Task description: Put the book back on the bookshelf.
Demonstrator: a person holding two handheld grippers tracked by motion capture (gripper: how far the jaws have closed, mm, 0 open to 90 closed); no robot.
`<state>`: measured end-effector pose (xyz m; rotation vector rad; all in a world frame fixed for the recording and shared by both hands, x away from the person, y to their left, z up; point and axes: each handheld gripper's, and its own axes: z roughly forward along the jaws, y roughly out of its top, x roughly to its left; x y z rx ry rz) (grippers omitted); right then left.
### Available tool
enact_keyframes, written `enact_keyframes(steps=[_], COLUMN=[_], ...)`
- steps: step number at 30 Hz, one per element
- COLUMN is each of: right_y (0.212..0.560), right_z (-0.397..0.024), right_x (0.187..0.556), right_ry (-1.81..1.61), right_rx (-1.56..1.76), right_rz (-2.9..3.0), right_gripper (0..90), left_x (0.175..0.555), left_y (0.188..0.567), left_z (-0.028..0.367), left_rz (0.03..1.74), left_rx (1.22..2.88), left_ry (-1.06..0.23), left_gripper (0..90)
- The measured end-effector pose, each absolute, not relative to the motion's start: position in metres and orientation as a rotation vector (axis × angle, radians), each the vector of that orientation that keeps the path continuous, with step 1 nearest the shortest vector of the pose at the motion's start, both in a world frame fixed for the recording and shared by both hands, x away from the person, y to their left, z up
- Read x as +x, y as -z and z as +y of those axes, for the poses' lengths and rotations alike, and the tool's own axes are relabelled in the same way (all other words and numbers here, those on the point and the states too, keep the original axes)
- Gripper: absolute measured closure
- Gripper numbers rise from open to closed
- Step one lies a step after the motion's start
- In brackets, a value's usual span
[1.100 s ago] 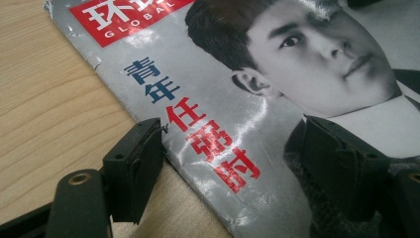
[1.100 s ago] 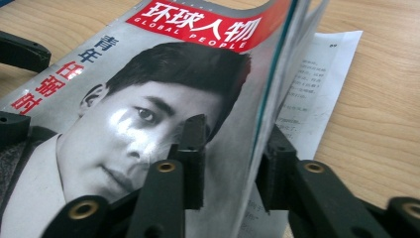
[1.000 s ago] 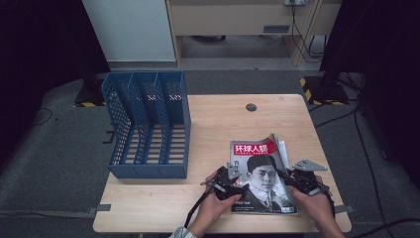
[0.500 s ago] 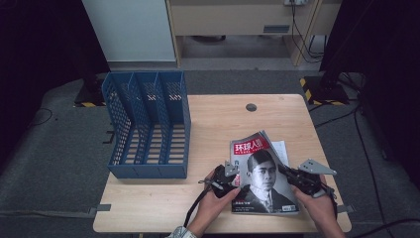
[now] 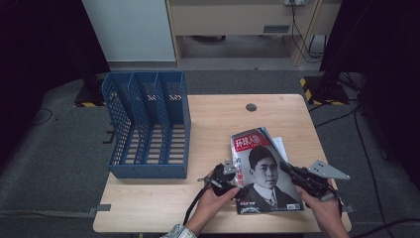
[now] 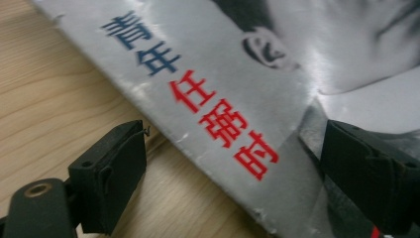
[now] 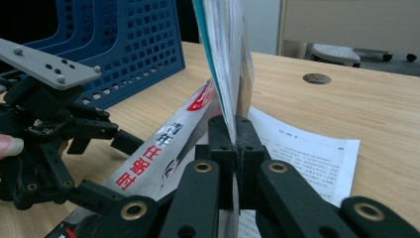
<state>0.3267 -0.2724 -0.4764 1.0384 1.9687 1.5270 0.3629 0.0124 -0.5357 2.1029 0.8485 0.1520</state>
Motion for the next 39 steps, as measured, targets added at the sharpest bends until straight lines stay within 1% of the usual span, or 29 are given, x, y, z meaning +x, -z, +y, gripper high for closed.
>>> enact_keyframes(steps=[2, 6, 12, 15, 16, 17, 22, 23, 25, 32, 36, 39], right_y=[0.482, 0.493, 0.508, 0.511, 0.512, 0.514, 0.522, 0.523, 0.522, 0.528, 0.531, 0.533], right_z=[-0.272, -0.272, -0.274, -0.273, -0.272, -0.272, -0.278, -0.28, -0.283, -0.281, -0.277, -0.273], right_x=[0.329, 0.337, 0.348, 0.351, 0.351, 0.353, 0.357, 0.357, 0.357, 0.357, 0.358, 0.357], right_ry=[-1.526, -1.468, -1.327, -1.248, -1.228, -1.186, -1.016, -1.004, -0.987, -1.004, -1.01, -1.001], right_rx=[1.061, 1.12, 1.181, 1.175, 1.181, 1.204, 1.282, 1.313, 1.323, 1.352, 1.347, 1.329], right_rz=[1.979, 2.019, 2.059, 2.074, 2.083, 2.091, 2.108, 2.098, 2.081, 2.14, 2.172, 2.203], right_gripper=[89.2, 88.5, 82.6, 73.0, 67.1, 58.7, 33.2, 29.2, 24.5, 22.1, 21.5, 18.3], left_x=[0.363, 0.362, 0.36, 0.36, 0.36, 0.36, 0.359, 0.358, 0.358, 0.358, 0.358, 0.359], left_y=[0.536, 0.536, 0.535, 0.535, 0.535, 0.535, 0.535, 0.535, 0.535, 0.535, 0.535, 0.535], left_z=[0.01, 0.009, 0.006, 0.006, 0.006, 0.006, 0.005, 0.004, 0.003, 0.003, 0.003, 0.003], left_rz=[0.835, 0.829, 0.84, 0.844, 0.846, 0.846, 0.85, 0.848, 0.843, 0.839, 0.834, 0.83], left_rx=[2.119, 2.126, 2.135, 2.136, 2.135, 2.135, 2.138, 2.142, 2.153, 2.156, 2.16, 2.156], left_ry=[-0.154, -0.161, -0.203, -0.216, -0.219, -0.22, -0.235, -0.241, -0.257, -0.253, -0.247, -0.231], left_gripper=[8.0, 9.0, 12.2, 14.2, 14.8, 15.3, 16.7, 16.8, 16.8, 16.0, 13.9, 13.1])
